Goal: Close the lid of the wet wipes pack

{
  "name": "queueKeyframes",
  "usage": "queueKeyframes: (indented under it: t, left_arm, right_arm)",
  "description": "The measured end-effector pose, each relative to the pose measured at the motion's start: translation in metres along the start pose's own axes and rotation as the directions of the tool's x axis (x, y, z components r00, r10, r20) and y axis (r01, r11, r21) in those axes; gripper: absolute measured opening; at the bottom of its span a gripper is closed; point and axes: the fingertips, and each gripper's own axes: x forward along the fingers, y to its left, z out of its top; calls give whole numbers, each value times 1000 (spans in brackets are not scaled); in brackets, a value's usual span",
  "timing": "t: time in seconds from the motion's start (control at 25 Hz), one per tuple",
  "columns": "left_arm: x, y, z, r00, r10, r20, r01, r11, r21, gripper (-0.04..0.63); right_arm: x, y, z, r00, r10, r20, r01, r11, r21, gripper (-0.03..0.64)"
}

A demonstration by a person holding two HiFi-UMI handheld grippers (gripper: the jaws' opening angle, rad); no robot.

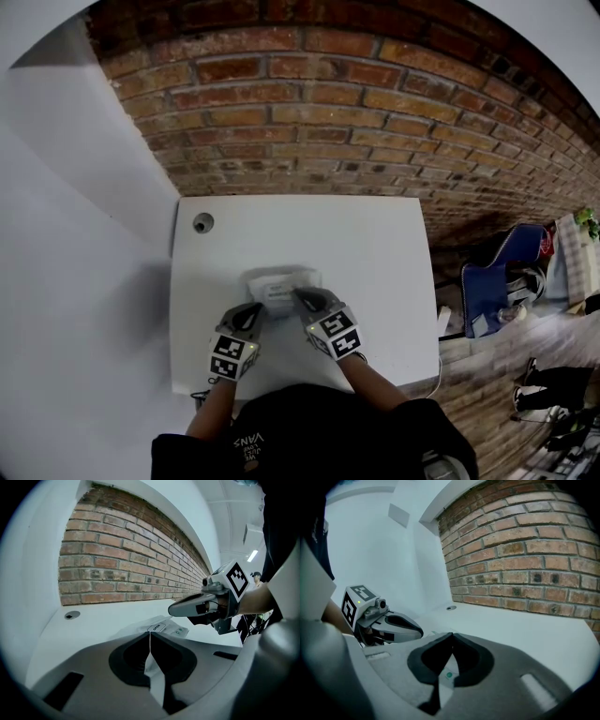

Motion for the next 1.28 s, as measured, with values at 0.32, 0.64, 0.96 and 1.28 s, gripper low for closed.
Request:
queueKeyframes:
  t: [0.32, 0.64, 0.96, 1.28]
  left_arm:
    - [-2, -3, -4, 1000, -6, -6, 6, 1000, -5, 0]
    - [-3, -5, -6, 1000, -3, -10, 3, 1000, -7, 0]
    - [-4, -7, -9, 1000, -6, -13, 6, 1000, -19, 0]
    - [-4, -8, -9, 1000, -9, -18, 9, 1000, -26, 0]
  right_arm:
    - [0, 4, -13, 999, -7, -31, 7, 1000, -10, -2]
    - [5, 10, -22, 998, -2, -58, 0, 1000, -31, -2]
    - [13, 16, -25, 996, 10, -85, -15, 998, -54, -2]
    - [18, 16, -31, 994, 7, -110, -14, 998, -67, -2]
